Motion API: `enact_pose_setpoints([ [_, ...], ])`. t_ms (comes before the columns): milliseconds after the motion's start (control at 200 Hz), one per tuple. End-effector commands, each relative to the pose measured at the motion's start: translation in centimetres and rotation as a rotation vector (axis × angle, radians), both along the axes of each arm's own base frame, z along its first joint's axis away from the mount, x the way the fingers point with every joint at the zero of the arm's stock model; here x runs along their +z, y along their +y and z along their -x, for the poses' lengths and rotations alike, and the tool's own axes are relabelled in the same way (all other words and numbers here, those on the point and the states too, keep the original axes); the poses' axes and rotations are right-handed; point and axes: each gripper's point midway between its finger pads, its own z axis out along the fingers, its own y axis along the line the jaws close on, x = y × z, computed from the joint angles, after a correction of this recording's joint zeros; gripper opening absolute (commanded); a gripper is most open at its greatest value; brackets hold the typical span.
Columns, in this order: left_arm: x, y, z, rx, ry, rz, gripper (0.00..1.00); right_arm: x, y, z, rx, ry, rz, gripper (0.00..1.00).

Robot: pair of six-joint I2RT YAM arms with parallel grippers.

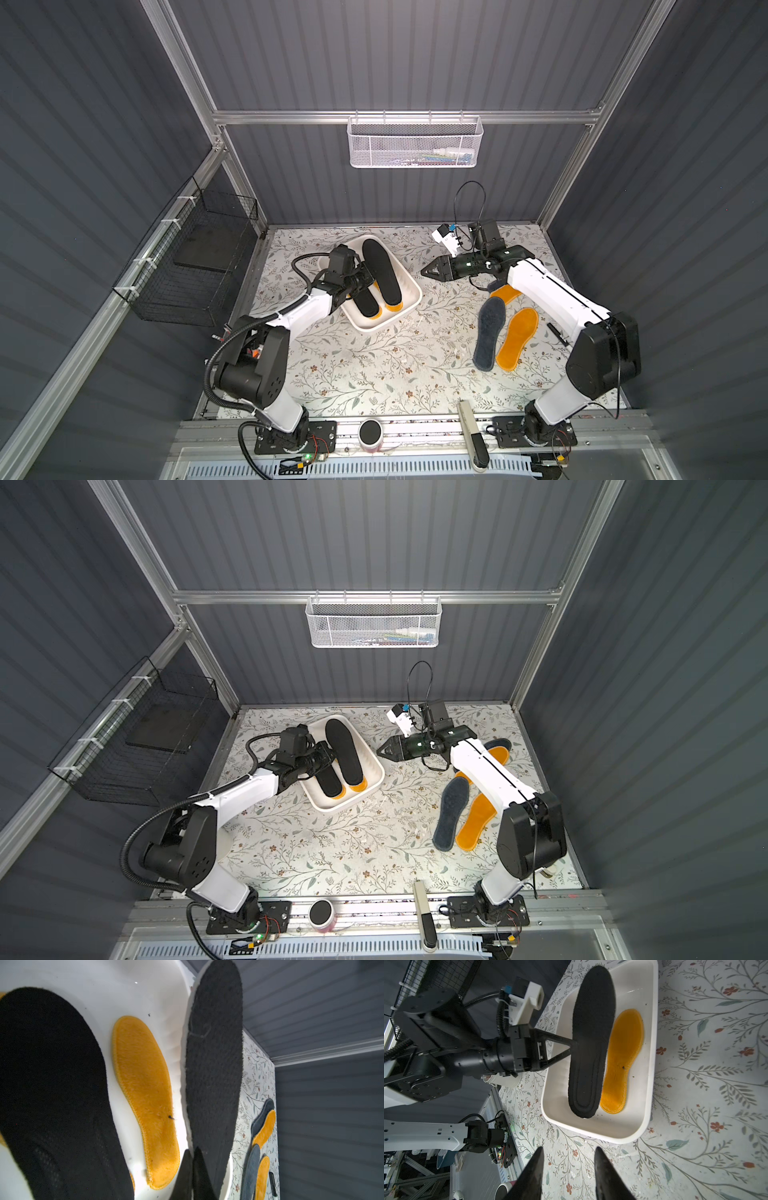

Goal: Put the insoles into the storage box
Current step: Place the insole in the storage box.

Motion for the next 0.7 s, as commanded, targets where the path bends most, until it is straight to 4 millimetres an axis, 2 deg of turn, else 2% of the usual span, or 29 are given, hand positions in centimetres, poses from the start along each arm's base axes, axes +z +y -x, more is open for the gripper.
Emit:
enact_pose_setpoints([
  [0, -0.9, 0.6, -0.9, 0.071, 0.065, -0.009, 0.0, 0.7, -0.4, 0.3, -0.009, -0.012, -0.024, 0.41],
  [330, -3.6, 0.8, -1.9, 0.099, 0.145, -0.035, 0.0, -0.2, -1.1, 0.7, -0.029, 0.004, -0.04, 0.41],
  [695, -5.5, 0.5, -2.9, 0.112, 0.201, -0.052, 0.0, -0.8, -1.2, 0.7, -0.033, 0.008, -0.064, 0.41],
])
